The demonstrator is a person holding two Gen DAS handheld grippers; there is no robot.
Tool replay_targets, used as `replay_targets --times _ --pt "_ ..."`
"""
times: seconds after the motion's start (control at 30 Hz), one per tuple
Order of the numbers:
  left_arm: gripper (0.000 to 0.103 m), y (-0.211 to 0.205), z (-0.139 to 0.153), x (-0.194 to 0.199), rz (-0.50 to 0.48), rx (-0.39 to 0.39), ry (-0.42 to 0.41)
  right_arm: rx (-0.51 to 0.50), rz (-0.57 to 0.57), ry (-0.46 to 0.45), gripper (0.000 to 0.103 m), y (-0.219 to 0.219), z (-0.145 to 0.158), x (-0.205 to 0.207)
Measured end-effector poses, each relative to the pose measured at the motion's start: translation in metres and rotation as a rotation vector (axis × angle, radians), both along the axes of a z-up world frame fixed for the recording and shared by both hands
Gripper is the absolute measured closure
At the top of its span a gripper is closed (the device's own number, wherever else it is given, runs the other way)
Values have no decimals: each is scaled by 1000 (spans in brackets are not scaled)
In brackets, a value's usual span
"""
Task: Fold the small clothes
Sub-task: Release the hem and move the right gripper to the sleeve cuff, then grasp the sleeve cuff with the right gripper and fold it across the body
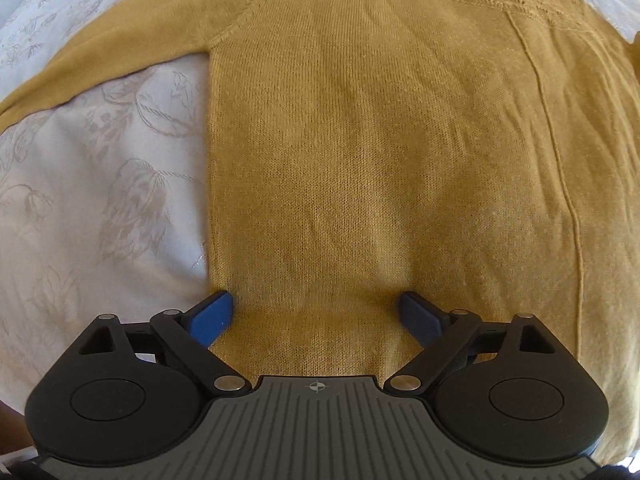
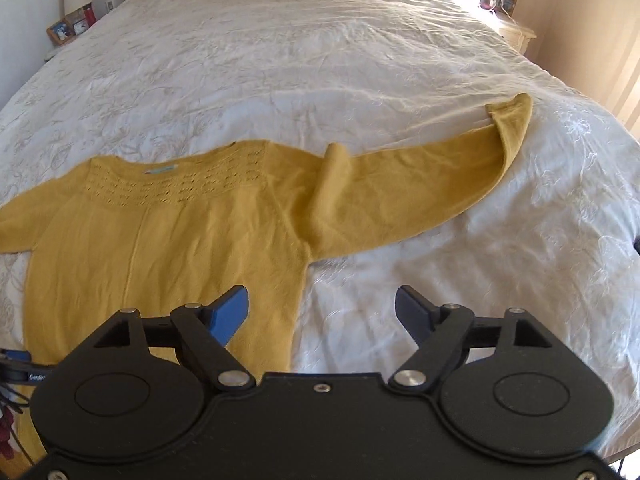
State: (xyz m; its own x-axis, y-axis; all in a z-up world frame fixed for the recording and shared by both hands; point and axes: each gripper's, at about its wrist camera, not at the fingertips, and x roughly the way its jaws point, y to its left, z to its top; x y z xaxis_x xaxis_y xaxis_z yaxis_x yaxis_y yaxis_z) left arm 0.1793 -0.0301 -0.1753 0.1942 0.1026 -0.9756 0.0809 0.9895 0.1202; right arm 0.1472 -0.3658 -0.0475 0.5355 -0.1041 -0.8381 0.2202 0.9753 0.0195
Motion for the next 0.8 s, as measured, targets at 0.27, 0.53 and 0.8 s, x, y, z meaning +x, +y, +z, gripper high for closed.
replay_targets --times 0.27,0.53,0.8 --pt "37 -11 40 21 172 -57 -41 -143 1 -4 23 -85 -4 74" --pt "37 -62 100 25 196 -58 -251 -260 -13 -19 29 -165 -19 158" --pt "37 -101 121 20 178 -37 -269 -297 -25 29 32 -202 -57 216"
